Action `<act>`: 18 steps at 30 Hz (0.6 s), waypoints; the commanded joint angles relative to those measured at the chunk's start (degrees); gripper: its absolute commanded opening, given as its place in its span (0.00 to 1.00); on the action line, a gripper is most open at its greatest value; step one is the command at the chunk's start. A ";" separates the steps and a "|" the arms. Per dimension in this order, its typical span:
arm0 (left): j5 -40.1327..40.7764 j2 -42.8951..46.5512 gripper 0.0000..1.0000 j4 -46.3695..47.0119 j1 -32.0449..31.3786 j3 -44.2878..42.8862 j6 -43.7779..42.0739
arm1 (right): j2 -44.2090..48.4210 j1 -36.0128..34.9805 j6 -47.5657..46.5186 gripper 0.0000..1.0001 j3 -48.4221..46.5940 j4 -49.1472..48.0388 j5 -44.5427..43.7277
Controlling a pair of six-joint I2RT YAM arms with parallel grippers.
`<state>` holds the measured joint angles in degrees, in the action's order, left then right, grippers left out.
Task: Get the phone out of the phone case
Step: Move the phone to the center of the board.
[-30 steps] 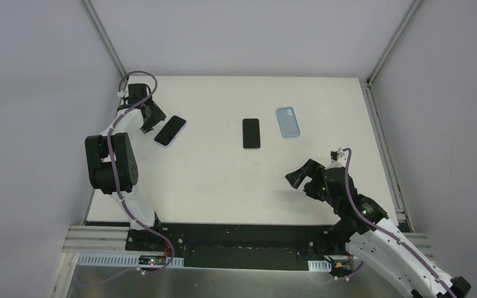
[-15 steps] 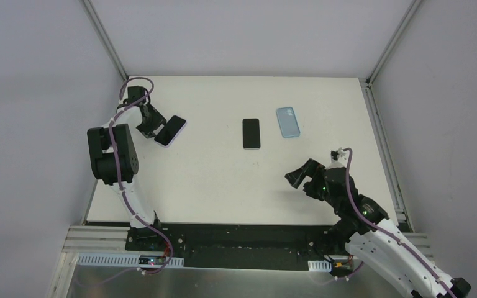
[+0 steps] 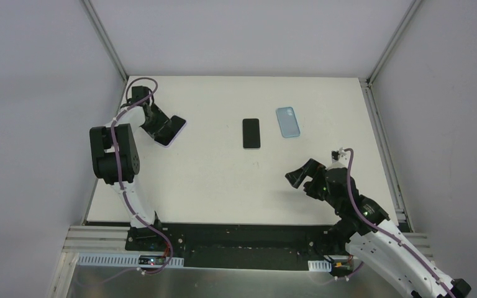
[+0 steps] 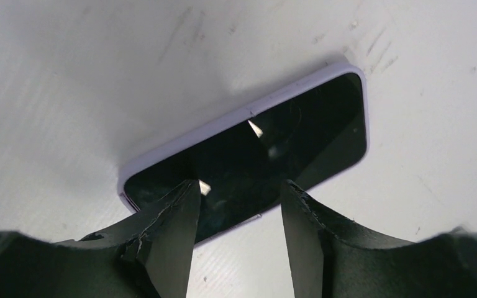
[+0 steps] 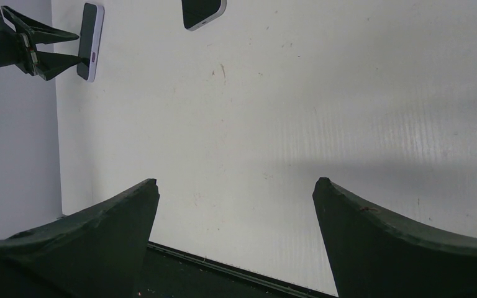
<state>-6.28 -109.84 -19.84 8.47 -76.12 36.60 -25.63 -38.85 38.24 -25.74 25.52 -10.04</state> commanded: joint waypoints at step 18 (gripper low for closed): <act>-0.79 1.88 0.99 -5.31 6.47 -0.20 -3.12 | 1.28 0.26 -0.43 0.99 -2.97 -0.57 0.04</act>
<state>-5.50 -105.06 -23.14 15.84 -75.72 33.52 -23.88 -38.85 38.26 -25.82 25.56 -9.85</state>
